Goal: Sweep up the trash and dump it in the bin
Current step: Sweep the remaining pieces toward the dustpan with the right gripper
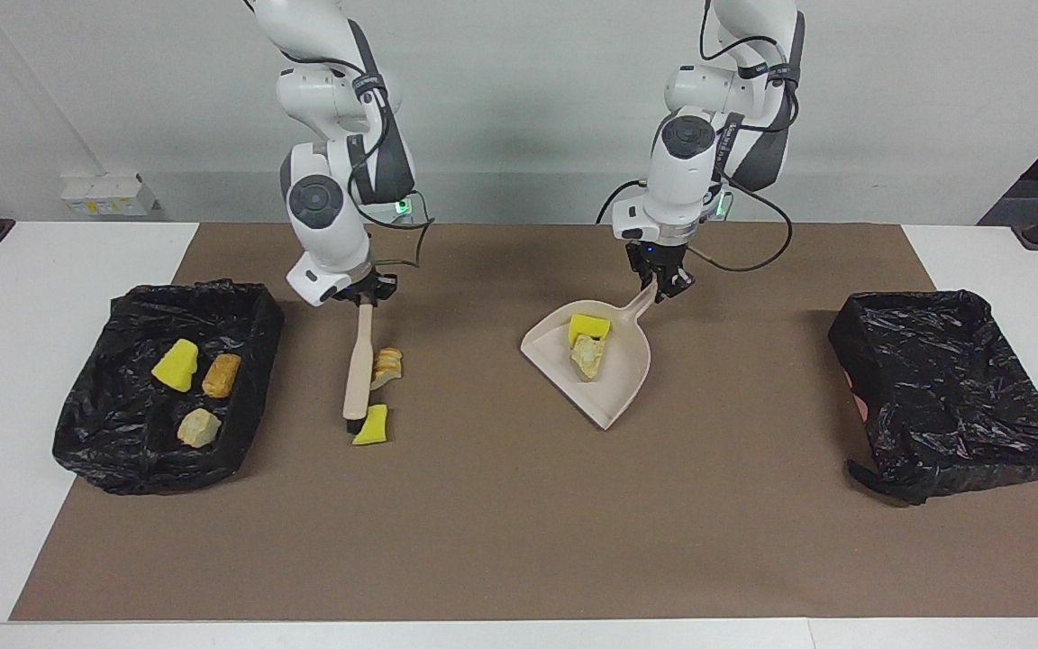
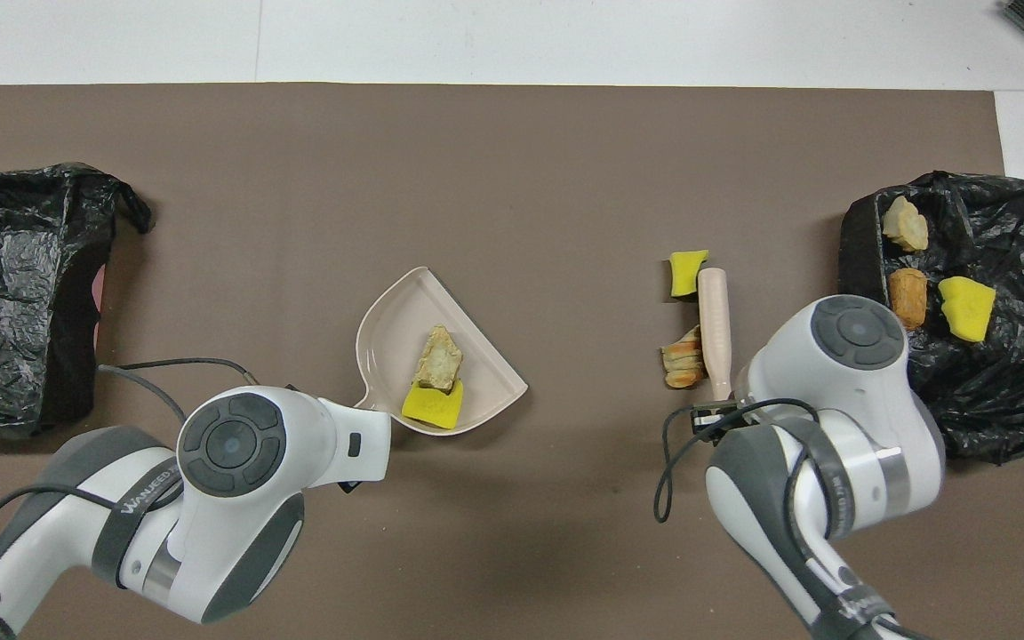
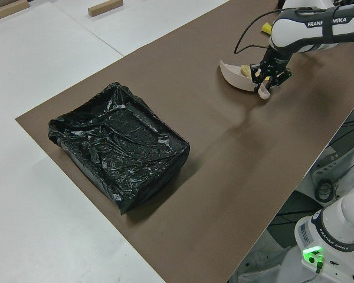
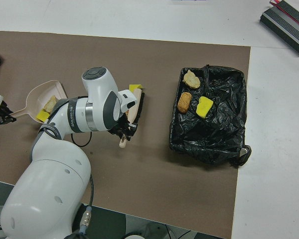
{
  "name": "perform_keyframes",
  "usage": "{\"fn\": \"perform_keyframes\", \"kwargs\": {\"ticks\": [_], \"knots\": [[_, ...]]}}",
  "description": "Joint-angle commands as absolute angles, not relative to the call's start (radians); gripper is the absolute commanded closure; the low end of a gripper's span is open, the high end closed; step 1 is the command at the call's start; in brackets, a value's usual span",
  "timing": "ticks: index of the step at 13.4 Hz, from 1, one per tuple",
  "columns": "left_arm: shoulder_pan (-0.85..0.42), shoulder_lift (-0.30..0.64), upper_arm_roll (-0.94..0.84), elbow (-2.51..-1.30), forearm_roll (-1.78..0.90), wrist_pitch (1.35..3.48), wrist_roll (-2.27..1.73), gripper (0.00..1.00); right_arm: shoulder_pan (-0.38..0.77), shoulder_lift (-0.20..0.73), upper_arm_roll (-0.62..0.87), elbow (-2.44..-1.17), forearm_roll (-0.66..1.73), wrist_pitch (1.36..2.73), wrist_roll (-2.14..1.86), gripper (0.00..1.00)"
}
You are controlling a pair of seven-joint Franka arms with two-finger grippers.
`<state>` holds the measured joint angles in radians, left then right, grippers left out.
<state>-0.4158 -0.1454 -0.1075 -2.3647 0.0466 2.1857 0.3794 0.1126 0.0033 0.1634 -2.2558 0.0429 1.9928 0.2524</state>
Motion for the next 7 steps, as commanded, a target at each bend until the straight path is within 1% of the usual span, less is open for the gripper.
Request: {"fn": "perform_keyframes", "kwargs": {"ticks": [1,3,7], "knots": [[-0.431,-0.161,-0.098,-2.385,0.035,2.207,0.368,1.0,0.185,0.124,0.166,-2.137,0.115,2.011,0.358,1.0],[-0.431,-0.161,-0.098,-2.385,0.035,2.207,0.368,1.0,0.242,0.21,0.167,-2.048,0.129,2.029,0.454,1.0],[-0.431,-0.163,-0.098,-2.385,0.035,2.201,0.373,1.0,0.288,0.256,0.169,-1.939,0.224,2.025,0.466,1.0]]}}
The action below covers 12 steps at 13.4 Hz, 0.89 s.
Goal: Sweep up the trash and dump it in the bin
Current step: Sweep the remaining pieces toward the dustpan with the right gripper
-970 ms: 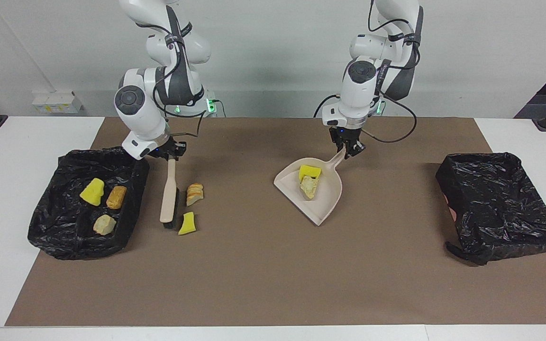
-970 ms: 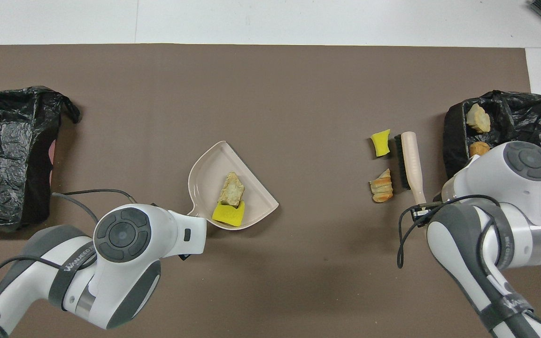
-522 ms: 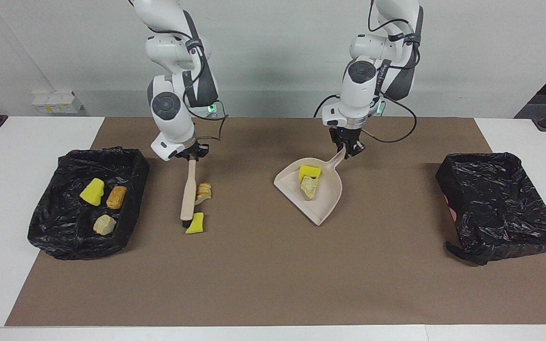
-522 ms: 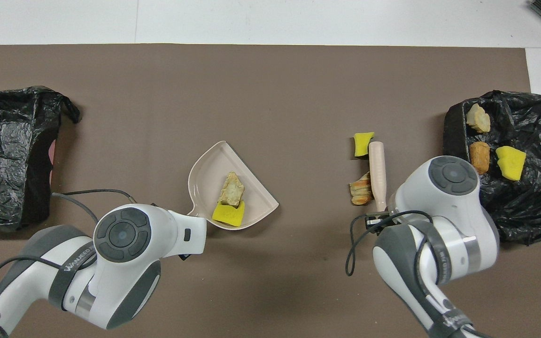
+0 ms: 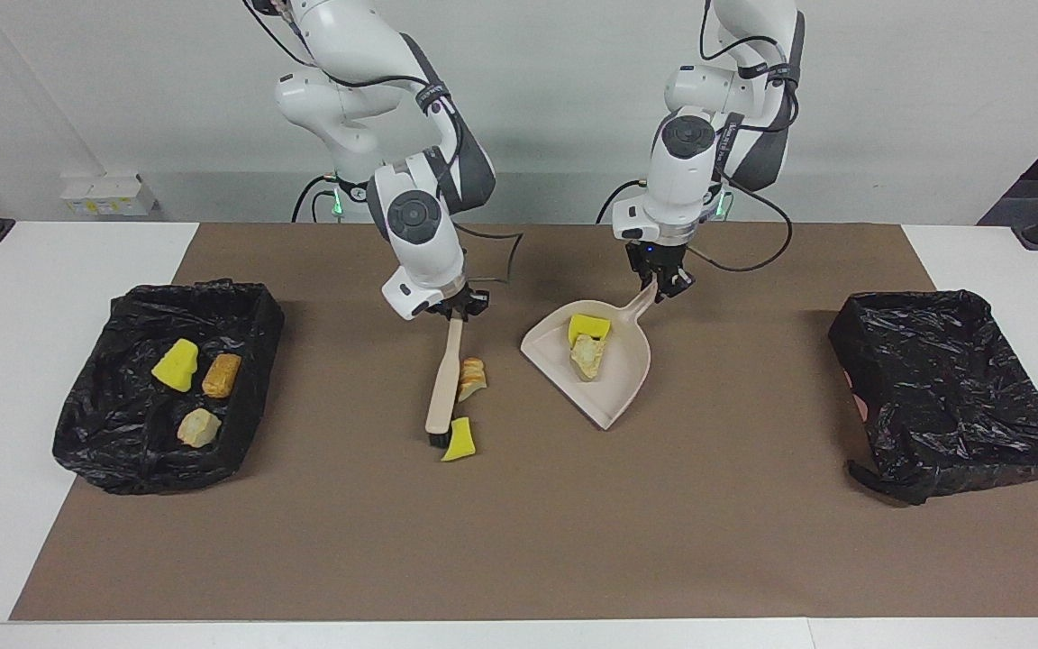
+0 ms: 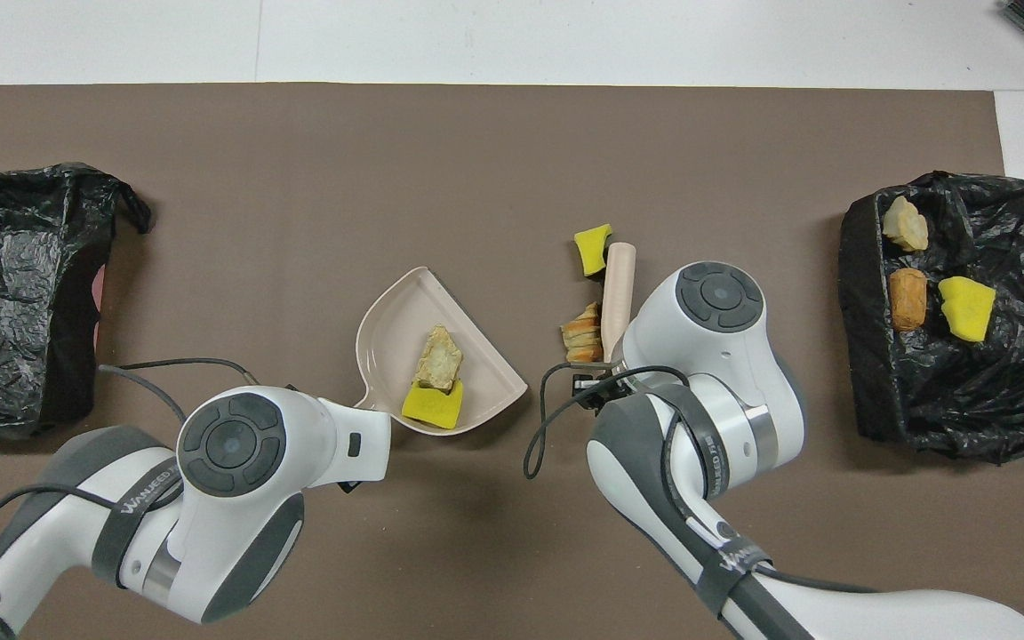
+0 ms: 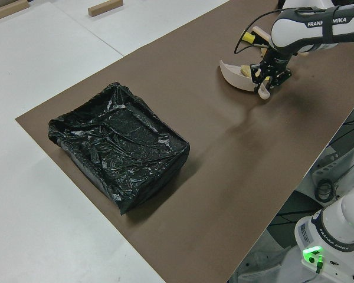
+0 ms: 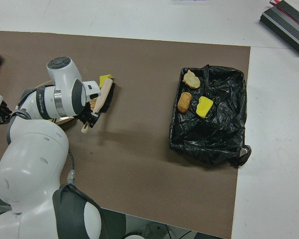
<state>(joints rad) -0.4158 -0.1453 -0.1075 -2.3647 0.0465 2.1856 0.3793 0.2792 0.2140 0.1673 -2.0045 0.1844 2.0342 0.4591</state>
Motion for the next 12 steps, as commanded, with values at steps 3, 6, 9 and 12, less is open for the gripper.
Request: {"fn": "perform_keyframes", "kwargs": {"ticks": [3,6,9,12], "knots": [[-0.431,-0.163,-0.098,-2.385,0.035,2.203,0.37,1.0,0.357,0.273,0.169,-1.925,0.3,2.039,0.465,1.0],[-0.431,-0.163,-0.098,-2.385,0.035,2.203,0.368,1.0,0.425,0.272,0.173,-1.925,0.325,2.039,0.463,1.0],[-0.431,-0.161,-0.098,-2.385,0.035,2.203,0.368,1.0,0.494,0.252,0.175,-1.925,0.383,2.028,0.463,1.0],[-0.431,-0.163,-0.098,-2.385,0.035,2.203,0.368,1.0,0.485,0.212,0.183,-1.925,0.379,2.011,0.436,1.0]]}}
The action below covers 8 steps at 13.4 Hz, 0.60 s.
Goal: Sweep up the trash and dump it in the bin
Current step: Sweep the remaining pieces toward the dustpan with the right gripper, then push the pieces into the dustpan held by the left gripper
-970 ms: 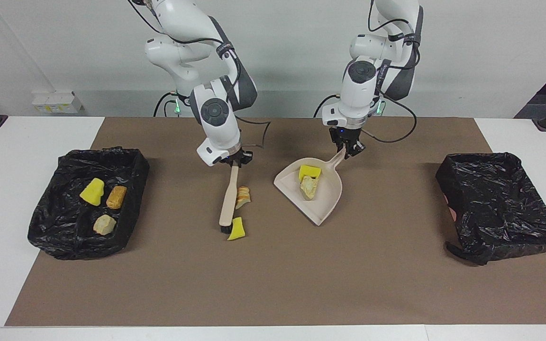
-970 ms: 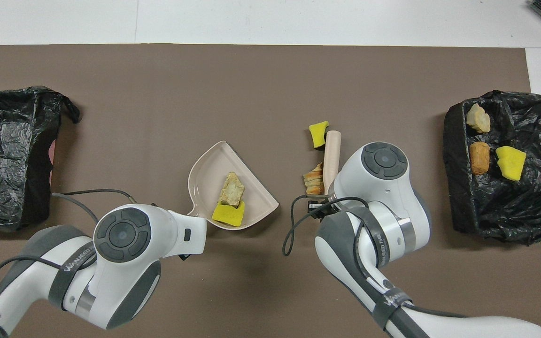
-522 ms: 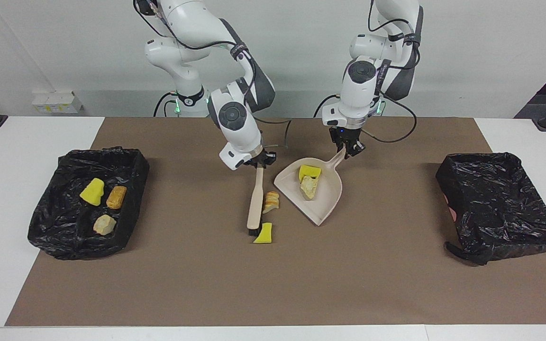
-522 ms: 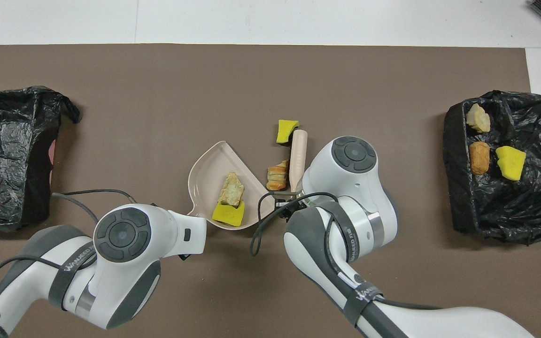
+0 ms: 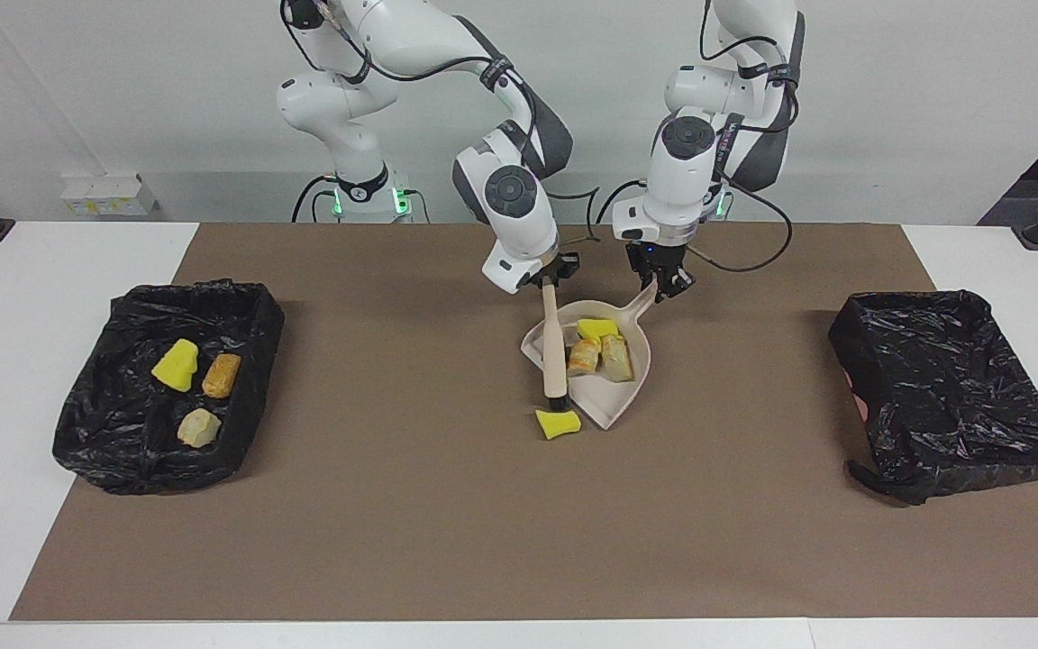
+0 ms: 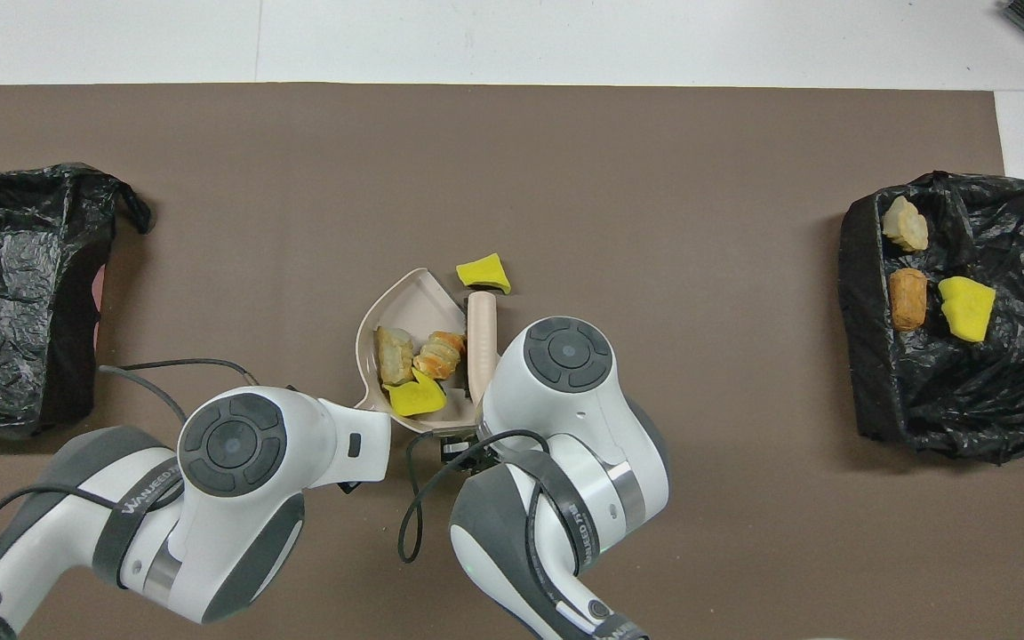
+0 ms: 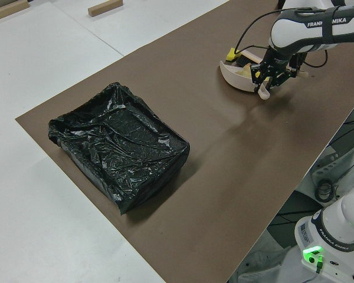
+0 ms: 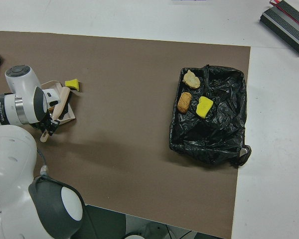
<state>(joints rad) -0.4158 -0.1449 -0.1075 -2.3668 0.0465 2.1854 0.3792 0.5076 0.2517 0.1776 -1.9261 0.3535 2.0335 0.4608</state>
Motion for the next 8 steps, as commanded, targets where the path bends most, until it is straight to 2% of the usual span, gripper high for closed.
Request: {"fn": "perform_keyframes", "kwargs": {"ticks": [1,3,6,8], "knots": [[-0.431,-0.163,-0.098,-2.385,0.035,2.203,0.367,1.0,0.479,0.186,0.181,-1.925,0.37,1.99,0.42,1.0],[-0.431,-0.163,-0.098,-2.385,0.035,2.203,0.364,1.0,0.476,0.154,0.169,-1.927,0.35,1.961,0.376,1.0],[-0.431,-0.163,-0.098,-2.385,0.035,2.207,0.336,1.0,0.459,0.166,0.17,-1.907,0.171,1.979,0.345,1.0],[-0.43,-0.161,-0.098,-2.385,0.034,2.21,0.304,1.0,0.395,0.187,0.172,-1.898,0.114,2.034,0.237,1.0]]}}
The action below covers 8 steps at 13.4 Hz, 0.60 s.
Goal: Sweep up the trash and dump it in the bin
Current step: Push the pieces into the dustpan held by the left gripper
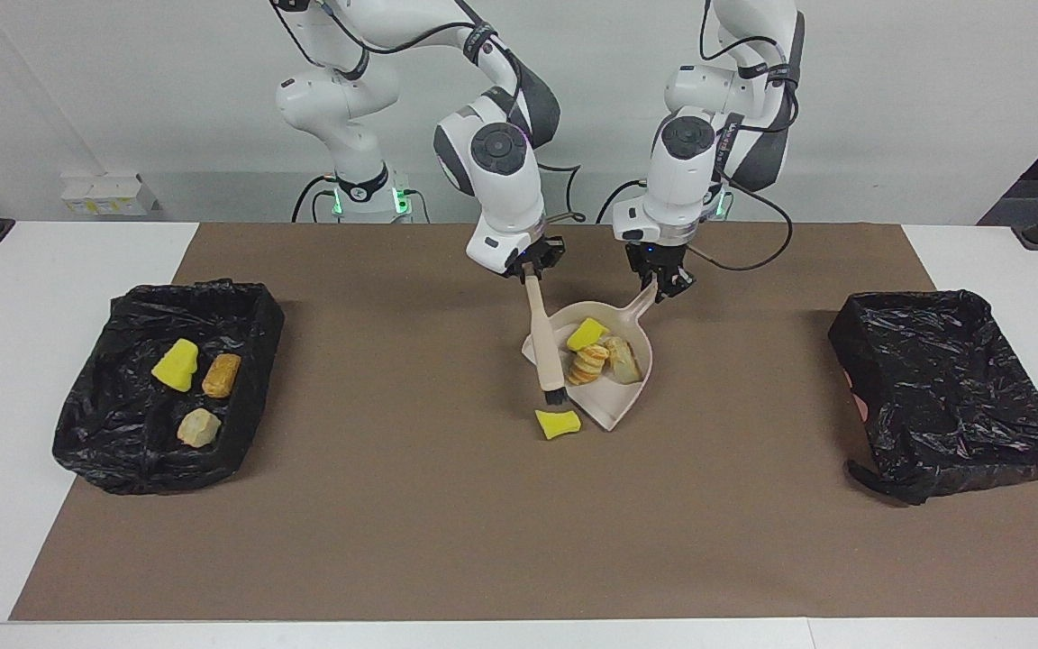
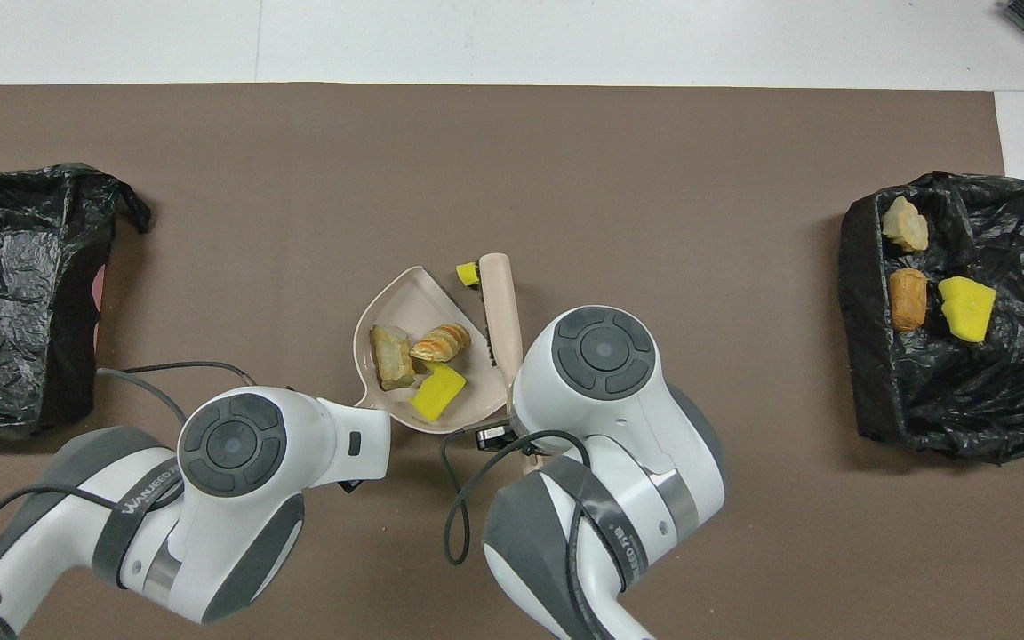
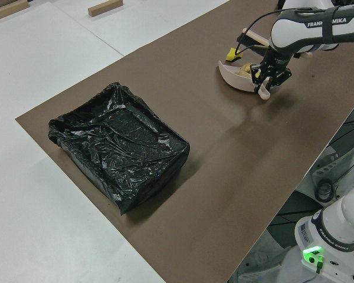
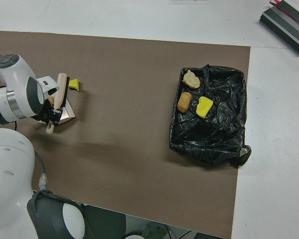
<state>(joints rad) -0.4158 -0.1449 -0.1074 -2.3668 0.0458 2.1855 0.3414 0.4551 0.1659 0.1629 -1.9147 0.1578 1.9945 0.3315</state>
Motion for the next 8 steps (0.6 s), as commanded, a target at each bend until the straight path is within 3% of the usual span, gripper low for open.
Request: {"fn": "perform_keyframes", "kwargs": {"ticks": [1,4,8], "knots": [[-0.422,-0.161,-0.097,-2.385,0.034,2.212,0.234,1.0,0.371,0.207,0.172,-1.888,0.103,2.061,0.198,1.0],[-0.425,-0.16,-0.098,-2.385,0.034,2.215,0.176,1.0,0.391,0.332,0.173,-1.783,-0.039,2.06,0.193,1.0],[-0.426,-0.16,-0.098,-2.385,0.034,2.215,0.176,1.0,0.449,0.393,0.172,-1.779,-0.123,2.054,0.201,1.0]]}}
